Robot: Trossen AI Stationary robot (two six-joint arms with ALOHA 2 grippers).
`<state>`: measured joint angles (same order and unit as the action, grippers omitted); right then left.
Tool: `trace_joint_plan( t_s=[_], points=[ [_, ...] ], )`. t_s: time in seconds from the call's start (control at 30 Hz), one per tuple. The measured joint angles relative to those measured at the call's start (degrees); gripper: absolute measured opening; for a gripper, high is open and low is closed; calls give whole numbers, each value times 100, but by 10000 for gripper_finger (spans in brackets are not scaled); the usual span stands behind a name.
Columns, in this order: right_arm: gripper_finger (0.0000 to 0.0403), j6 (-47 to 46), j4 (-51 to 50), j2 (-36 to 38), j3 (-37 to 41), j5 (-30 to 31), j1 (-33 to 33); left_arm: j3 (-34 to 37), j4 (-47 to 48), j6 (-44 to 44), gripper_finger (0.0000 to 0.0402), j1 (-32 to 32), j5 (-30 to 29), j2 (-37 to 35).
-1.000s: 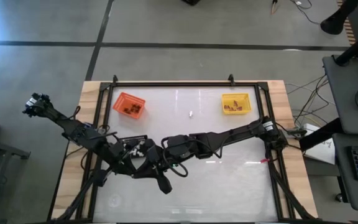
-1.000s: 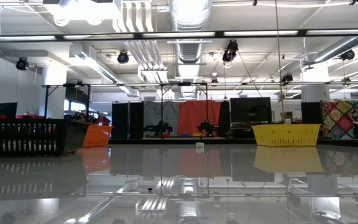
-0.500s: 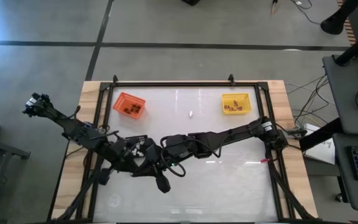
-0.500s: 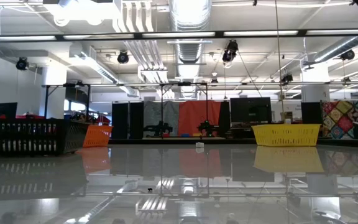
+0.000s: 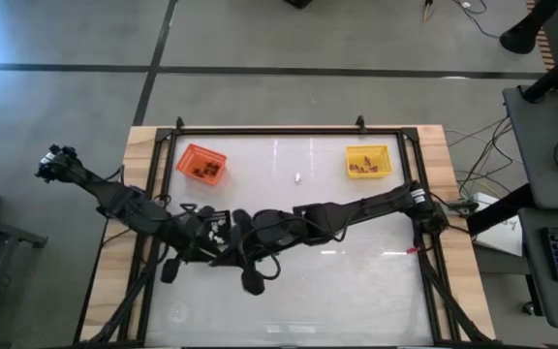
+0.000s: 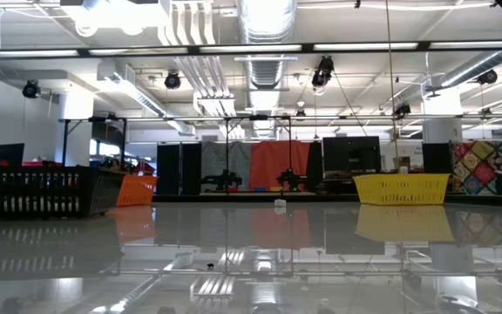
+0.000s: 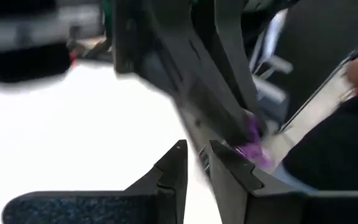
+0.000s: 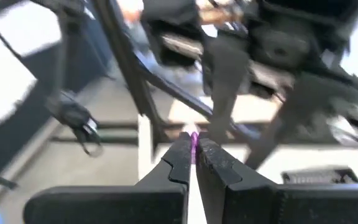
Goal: Sort Halloween decoration
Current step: Put the purple witch hat toy into the yellow bin
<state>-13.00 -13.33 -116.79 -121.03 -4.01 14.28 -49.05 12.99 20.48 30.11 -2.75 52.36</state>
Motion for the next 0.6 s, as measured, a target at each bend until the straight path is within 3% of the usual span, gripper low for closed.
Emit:
trace_joint_plan(
  t_s=[0.27, 0.6],
  points=[
    [8, 254, -2387, 312, -585, 1163, -108, -720, 1660, -11, 55, 12, -335, 0],
    [8, 62, -4659, 683, -801, 1766, -218, -1217, 2672, -287, 55, 13, -948, 0]
  ],
)
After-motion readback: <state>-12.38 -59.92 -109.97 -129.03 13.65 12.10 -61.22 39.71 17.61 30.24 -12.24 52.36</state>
